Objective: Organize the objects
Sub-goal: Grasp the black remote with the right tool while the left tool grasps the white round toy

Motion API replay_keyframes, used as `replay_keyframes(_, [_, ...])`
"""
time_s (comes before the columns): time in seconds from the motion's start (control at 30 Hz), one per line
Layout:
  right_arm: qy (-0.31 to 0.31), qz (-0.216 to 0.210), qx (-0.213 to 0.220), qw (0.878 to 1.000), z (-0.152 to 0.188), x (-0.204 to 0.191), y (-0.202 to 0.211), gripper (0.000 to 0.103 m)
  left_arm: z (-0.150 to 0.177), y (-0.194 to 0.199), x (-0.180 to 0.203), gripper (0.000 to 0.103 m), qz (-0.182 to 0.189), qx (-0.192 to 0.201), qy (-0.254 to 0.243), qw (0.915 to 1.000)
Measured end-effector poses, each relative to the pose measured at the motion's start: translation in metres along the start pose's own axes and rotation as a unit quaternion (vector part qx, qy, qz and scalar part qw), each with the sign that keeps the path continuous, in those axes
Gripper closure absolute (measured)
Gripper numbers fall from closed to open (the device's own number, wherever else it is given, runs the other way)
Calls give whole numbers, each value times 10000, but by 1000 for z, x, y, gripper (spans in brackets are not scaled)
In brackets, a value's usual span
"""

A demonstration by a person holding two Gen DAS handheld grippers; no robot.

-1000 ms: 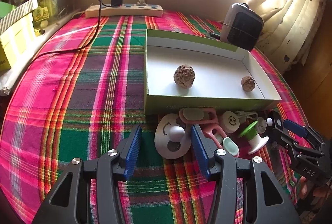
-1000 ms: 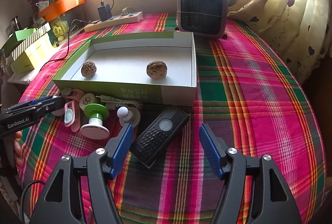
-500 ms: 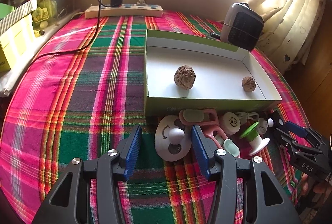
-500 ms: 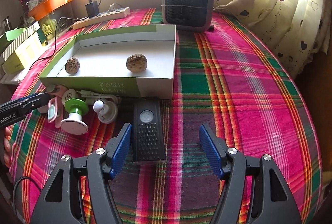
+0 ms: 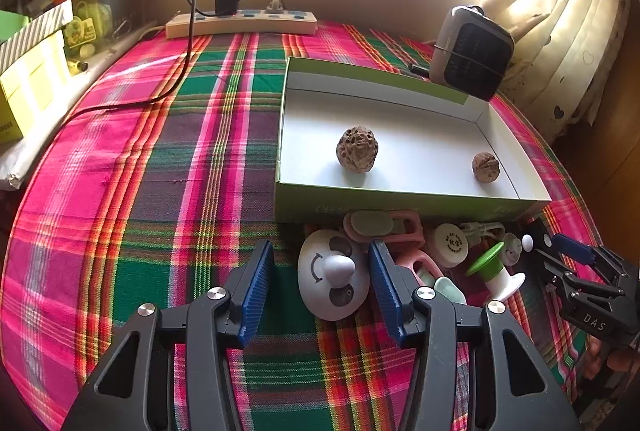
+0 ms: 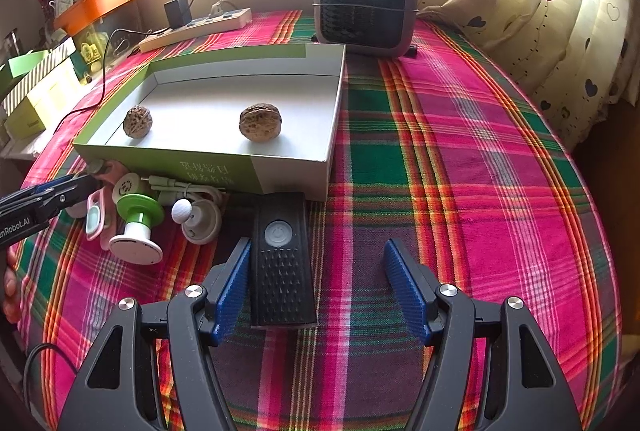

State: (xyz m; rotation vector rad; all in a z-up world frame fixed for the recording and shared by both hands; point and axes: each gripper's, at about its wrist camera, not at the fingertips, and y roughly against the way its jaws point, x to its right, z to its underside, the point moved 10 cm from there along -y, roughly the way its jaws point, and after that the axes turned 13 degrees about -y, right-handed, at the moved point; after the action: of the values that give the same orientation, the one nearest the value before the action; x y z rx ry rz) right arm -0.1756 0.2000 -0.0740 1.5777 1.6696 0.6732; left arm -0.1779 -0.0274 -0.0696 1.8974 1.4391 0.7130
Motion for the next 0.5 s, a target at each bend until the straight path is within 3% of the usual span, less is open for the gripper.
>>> replay_keyframes(0.1, [-3,-14,2,10000,0,0,0,37,1,0,0,56,-13,1,9,10000])
replay_keyframes(0.23, [-18,-24,28,10000,0,1,2,47,2,0,0,68,-2,-15,15,10000])
replay_keyframes(0.5, [37,-69,47,10000,0,-1,3,63,2,1,-1,69,-6,-4,37,10000])
